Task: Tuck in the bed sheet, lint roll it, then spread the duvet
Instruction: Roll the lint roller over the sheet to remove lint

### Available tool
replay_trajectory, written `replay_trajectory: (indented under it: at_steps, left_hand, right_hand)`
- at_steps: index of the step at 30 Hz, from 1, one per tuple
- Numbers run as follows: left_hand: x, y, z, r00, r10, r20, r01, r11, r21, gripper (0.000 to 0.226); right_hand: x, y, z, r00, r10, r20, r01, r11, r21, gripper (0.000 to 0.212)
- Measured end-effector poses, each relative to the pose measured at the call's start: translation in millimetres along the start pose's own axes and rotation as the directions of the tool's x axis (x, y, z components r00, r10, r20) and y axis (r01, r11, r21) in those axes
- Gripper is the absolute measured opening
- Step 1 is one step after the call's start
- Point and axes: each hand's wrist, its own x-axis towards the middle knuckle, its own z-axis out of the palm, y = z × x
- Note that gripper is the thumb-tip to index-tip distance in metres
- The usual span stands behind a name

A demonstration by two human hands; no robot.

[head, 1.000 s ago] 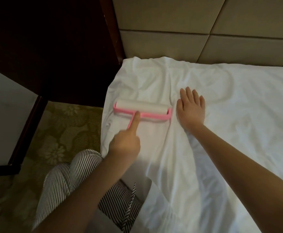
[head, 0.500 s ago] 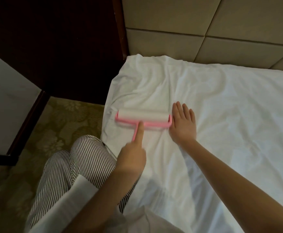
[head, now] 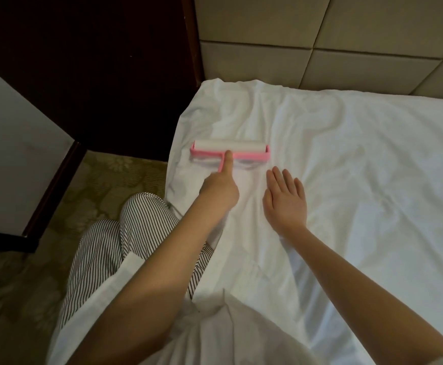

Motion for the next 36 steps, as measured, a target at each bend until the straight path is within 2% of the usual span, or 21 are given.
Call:
replay_trajectory:
  at_steps: [5,9,12,16,21,27,30,33,36]
  left_hand:
    - [-60,-34,41,0.999,-0.037,-0.014,0.036,0.997,-0.073,0.080]
    - [-23,-21,27,0.996,0.008,-0.085,-0.011,1.000,-0.026,0.074]
    - [2,-7,2,0.997,0.041,-0.063,-0.042,0.999,-0.015,0.073]
    - [-27,-7,13,0.997,-0.002,-0.075,0.005,1.000,0.031,0.075]
    - [-91,-44,57,0.997,-0.048,-0.067,0.053,0.996,0.073,0.081]
    - [-20,-23,34,0.989,0.059,-0.134,-0.054,0.998,0.036,0.083]
    - [0,-13,24,0.991,0.048,-0.122,-0.049,0.999,-0.004,0.081]
    - [-30,-30,43,0.994,0.031,-0.109,-0.035,0.999,-0.034,0.083]
    - [-71,-51,51,0.996,0.085,0.010,-0.085,0.996,-0.016,0.088]
  right_hand:
    - [3,-1,3,0.999,-0.012,-0.030,0.012,1.000,0.018,0.071]
    - [-1,0,3,1.000,0.004,-0.029,-0.005,1.000,-0.018,0.076]
    - [-18,-4,5,1.000,0.023,-0.010,-0.023,0.999,-0.035,0.080]
    - [-42,-11,11,1.000,0.021,0.023,-0.020,0.998,-0.055,0.078]
    - [-33,-8,20,0.997,0.002,-0.083,-0.001,1.000,0.013,0.062]
    - [-30,-3,31,0.975,-0.015,-0.221,0.018,1.000,0.009,0.051]
    - [-28,-1,37,0.970,-0.027,-0.240,0.024,1.000,-0.015,0.050]
    - [-25,3,43,0.972,-0.042,-0.233,0.030,0.998,-0.055,0.052]
    - [-24,5,46,0.981,-0.023,-0.195,0.014,0.999,-0.045,0.054]
